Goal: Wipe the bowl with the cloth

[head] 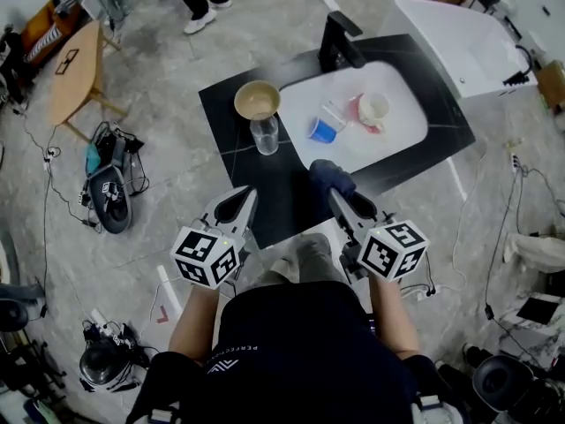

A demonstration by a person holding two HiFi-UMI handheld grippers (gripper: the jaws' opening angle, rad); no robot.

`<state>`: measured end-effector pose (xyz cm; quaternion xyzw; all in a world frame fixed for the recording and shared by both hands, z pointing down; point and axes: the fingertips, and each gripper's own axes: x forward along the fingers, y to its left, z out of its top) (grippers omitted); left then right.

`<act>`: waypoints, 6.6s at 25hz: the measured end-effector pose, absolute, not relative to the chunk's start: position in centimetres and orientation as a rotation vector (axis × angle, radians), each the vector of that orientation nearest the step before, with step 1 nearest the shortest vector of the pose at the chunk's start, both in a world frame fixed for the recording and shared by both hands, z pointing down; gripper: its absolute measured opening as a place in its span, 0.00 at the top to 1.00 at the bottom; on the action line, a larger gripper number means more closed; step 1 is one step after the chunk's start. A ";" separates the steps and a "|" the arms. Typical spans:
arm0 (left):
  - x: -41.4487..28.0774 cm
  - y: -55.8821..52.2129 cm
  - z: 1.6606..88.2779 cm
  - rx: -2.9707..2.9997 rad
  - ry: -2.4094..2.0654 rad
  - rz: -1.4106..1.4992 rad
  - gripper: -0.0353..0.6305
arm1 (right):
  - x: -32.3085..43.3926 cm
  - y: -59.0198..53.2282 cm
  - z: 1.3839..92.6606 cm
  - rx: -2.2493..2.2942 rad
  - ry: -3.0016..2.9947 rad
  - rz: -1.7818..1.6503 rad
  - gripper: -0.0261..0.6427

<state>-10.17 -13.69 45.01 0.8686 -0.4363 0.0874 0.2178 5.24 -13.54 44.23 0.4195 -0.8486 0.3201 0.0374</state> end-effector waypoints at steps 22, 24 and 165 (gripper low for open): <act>-14.4 -24.1 45.4 2.216 -1.522 0.247 0.93 | 3.4 -26.4 44.4 0.982 -2.642 0.958 0.84; -14.8 -25.1 45.7 2.200 -1.535 0.249 0.93 | 3.3 -27.2 44.6 0.961 -2.637 0.953 0.84; -9.6 -15.8 40.6 2.369 -1.458 0.212 0.91 | 5.0 -10.9 33.7 1.198 -2.902 0.832 0.84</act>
